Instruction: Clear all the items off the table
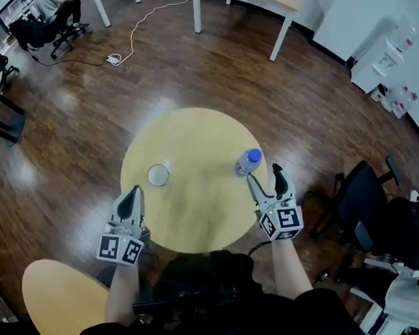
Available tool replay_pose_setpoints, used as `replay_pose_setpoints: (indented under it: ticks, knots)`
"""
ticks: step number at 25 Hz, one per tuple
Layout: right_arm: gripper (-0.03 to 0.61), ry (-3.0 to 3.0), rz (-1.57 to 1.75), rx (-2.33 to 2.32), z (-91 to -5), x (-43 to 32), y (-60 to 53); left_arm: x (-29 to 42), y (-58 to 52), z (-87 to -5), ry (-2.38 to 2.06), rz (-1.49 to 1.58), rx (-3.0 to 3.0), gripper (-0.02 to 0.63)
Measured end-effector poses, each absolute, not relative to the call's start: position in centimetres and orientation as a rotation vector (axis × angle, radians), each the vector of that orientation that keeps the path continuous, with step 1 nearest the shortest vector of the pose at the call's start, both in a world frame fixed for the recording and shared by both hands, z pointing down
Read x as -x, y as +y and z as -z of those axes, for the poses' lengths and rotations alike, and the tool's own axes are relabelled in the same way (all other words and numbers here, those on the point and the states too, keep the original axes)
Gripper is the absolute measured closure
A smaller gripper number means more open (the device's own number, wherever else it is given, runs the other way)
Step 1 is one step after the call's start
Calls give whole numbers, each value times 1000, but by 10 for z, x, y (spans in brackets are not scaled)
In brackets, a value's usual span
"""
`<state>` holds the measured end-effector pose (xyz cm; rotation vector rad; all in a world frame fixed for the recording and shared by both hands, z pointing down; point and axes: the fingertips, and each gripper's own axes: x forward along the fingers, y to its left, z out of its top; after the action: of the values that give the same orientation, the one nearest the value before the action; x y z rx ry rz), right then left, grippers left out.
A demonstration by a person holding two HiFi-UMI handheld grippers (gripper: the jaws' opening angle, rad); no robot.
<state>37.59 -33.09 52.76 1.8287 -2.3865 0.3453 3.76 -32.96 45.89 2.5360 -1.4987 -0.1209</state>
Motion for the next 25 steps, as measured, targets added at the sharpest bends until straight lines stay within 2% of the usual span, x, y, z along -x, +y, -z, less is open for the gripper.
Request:
replay_pose_setpoints:
  ticks: [7, 8, 9, 25]
  knots:
    - [232, -2308, -398, -1805, -578, -383, -351, -58, -358, -490, -1437, 80, -2544, 614]
    - [158, -2308, -410, -1796, -585, -382, -354, -59, -360, -495, -1433, 73, -2540, 614]
    - [144, -2308, -420, -1786, -591, -381, -357, -60, -362, -500, -1431, 69, -2531, 614]
    - [143, -2314, -424, -1775, -641, -376, -393, -52, -370, -540, -1502, 4, -2451, 614]
